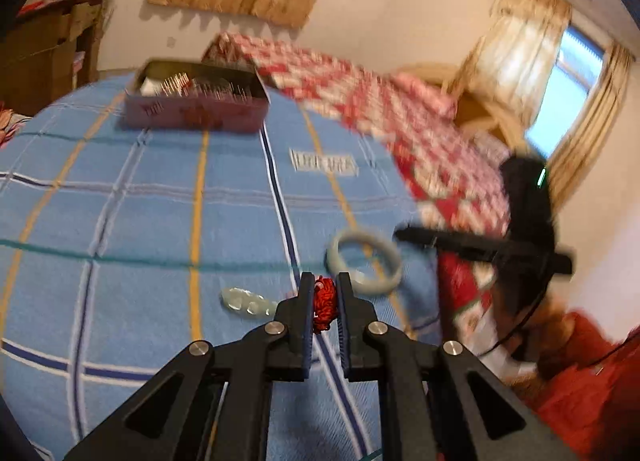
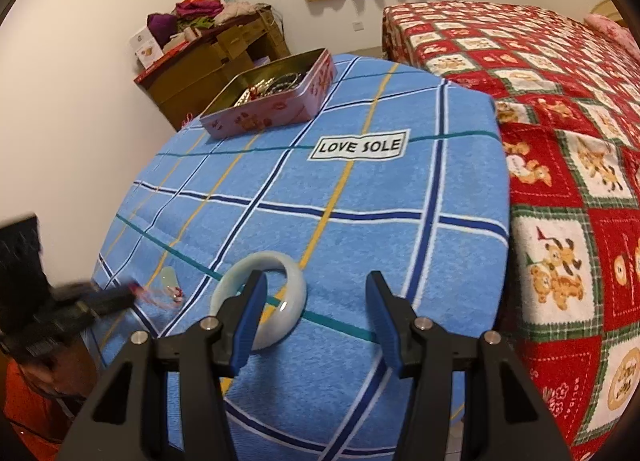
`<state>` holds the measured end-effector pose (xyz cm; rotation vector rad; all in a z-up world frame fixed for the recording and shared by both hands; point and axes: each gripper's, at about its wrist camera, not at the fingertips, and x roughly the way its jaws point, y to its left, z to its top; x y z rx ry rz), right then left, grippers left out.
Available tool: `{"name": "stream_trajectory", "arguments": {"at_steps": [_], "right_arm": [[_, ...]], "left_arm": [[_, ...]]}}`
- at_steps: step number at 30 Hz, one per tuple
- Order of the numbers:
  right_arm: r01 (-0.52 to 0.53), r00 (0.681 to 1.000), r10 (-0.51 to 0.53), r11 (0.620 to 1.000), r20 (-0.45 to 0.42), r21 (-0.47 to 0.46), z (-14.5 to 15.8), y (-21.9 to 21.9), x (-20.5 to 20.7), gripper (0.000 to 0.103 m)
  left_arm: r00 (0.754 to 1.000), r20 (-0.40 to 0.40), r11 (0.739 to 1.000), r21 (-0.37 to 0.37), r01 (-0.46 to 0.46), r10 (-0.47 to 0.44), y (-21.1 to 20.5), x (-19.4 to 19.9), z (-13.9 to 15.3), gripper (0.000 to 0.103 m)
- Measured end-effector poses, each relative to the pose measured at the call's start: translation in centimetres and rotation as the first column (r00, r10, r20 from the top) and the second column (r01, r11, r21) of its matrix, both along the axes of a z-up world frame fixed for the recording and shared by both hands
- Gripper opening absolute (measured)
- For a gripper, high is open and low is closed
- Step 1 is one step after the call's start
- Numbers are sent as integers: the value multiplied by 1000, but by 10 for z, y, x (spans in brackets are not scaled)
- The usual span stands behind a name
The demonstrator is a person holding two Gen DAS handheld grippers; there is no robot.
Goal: Organize jewelry
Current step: 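Grasp the red tassel pendant with the left tool while the right tool grasps the pale jade bangle, then carry the pendant and jade bangle to the tin and release both tools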
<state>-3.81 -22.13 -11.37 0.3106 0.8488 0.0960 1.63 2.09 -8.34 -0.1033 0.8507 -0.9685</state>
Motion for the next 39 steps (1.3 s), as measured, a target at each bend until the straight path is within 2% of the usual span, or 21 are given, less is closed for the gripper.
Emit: {"name": "stream_trajectory", "arguments": {"at_steps": [4,6,11,14,15,16,20,28,33,39], "right_arm": [[-32,999,32,998,-5,-55,-3,13,9,55],[-49,999,47,992,-17,-114,-5,21,13,55],[-61,998,57,984,-28,-168,-9,28,16,55],[-64,998,58,976,-33,-207,-9,31,18,46],[-69,997,63,972,-34,-225,-9,33,18,35],[-80,997,73,969,-39,-232,-10,34,20,18],[-93,995,85,967,-46,-237,-13,37,23,17],[-64,998,62,991,-15,-115,-1,23,24,16],[-48,999,49,995,16,-82,8,20,33,16],[-32,999,32,999,16,0,8,10,50,16]], "left_arm": [[998,44,997,-51,-53,55,10,11,23,9],[996,65,996,-68,-61,65,13,14,33,9],[990,117,994,-84,-69,79,16,15,49,9],[989,119,993,-90,-76,86,13,18,49,9],[989,117,993,-91,-75,85,13,19,48,9],[990,115,993,-91,-75,85,12,20,47,9],[990,105,993,-81,-81,90,12,23,43,9],[990,87,992,-80,-102,109,20,32,39,9],[990,70,989,-85,-119,125,21,43,34,9],[990,60,989,-89,-119,124,19,52,30,9]]}}
